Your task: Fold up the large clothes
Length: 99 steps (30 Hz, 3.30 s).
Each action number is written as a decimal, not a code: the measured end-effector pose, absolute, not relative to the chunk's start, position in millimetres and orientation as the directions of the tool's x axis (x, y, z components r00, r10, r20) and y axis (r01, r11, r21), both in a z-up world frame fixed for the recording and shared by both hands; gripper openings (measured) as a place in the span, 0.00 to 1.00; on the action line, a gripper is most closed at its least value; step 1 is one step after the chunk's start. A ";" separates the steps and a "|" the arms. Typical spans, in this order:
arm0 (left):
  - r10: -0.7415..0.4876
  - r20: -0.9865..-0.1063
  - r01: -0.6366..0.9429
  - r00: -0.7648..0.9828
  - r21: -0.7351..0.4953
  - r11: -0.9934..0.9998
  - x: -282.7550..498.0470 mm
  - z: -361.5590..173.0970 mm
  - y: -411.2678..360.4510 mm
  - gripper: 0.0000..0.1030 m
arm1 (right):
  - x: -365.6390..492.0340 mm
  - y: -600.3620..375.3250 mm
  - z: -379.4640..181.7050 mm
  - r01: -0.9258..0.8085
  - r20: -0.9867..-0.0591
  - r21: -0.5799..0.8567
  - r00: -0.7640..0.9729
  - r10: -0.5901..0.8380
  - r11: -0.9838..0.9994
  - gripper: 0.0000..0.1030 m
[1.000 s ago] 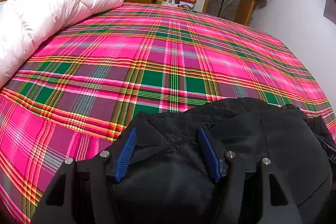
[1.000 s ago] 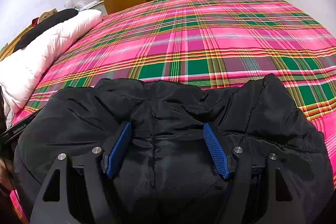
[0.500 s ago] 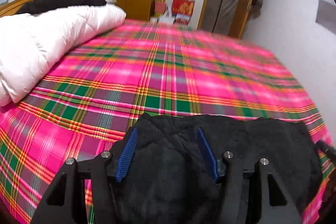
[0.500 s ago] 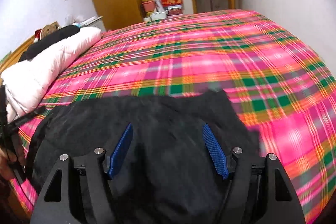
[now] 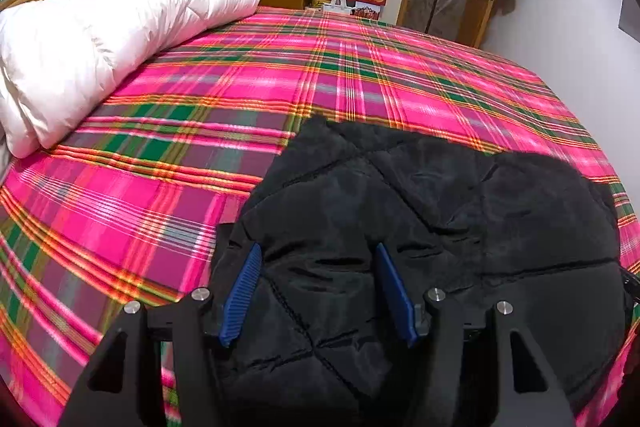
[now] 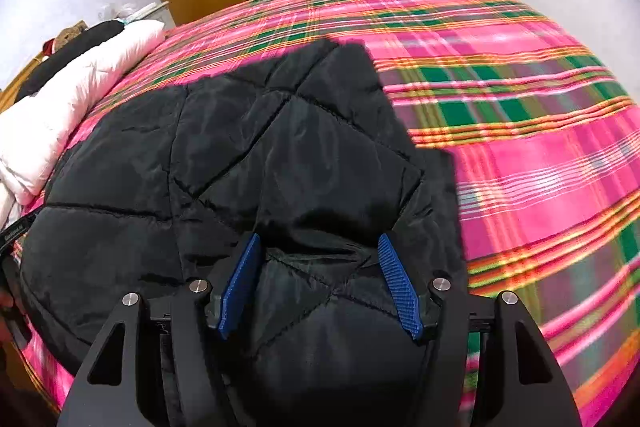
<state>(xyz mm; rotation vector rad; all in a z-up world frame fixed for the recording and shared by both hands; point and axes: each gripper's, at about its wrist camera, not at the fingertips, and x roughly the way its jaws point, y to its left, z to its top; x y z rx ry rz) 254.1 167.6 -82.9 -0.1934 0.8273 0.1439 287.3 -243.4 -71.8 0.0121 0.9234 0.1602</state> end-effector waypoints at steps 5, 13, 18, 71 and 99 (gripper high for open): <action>0.055 -0.682 -0.169 0.729 -0.102 0.980 205.0 -53.3 166.8 0.57 | 235.2 -257.1 -40.0 -0.147 -0.747 0.092 0.644 0.166 0.985 0.59; 0.049 -0.774 -0.234 0.631 -0.130 0.963 184.0 -99.7 177.9 0.58 | 231.4 -272.2 -83.7 -0.096 -0.836 0.089 0.533 0.126 0.991 0.54; 0.075 -0.791 -0.242 0.607 -0.094 0.966 183.9 -87.0 166.3 0.57 | 225.0 -267.4 -71.8 -0.081 -0.845 0.063 0.526 0.096 0.995 0.53; 0.001 -0.751 -0.127 0.661 -0.110 0.986 232.8 -49.4 150.5 0.57 | 273.8 -237.9 -40.4 -0.151 -0.805 0.106 0.568 0.174 0.983 0.54; 0.024 -0.775 -0.052 0.631 -0.011 0.999 330.9 -100.3 111.2 0.57 | 354.9 -236.1 -88.4 -0.122 -0.831 0.079 0.540 0.133 0.989 0.53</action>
